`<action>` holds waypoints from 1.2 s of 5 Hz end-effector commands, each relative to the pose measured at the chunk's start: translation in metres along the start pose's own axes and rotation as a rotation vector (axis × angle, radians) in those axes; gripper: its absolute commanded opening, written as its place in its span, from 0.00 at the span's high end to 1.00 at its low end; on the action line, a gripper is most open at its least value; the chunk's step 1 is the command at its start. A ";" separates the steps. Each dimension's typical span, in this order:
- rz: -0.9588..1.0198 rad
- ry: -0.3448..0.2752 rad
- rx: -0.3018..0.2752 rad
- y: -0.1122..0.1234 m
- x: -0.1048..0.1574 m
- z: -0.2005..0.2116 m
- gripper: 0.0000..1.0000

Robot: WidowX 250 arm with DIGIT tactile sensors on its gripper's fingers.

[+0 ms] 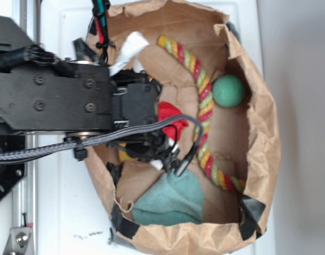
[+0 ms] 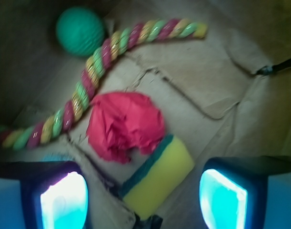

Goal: Grab the green sponge.

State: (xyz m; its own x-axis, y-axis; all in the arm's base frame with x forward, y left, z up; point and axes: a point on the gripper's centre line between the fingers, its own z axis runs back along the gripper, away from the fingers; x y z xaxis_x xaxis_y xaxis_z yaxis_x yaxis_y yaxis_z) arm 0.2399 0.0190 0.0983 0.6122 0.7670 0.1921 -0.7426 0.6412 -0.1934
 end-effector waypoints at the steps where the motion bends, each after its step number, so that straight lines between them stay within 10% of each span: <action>1: -0.026 -0.003 -0.126 -0.006 0.009 -0.007 0.00; 5: -0.048 0.033 -0.135 -0.008 0.002 -0.019 0.00; 6: 0.163 0.071 -0.016 0.002 0.011 -0.033 0.00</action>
State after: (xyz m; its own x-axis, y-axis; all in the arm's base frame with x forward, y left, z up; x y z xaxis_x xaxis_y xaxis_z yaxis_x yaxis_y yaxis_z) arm 0.2467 0.0155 0.0549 0.5403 0.8397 0.0552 -0.8177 0.5394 -0.2009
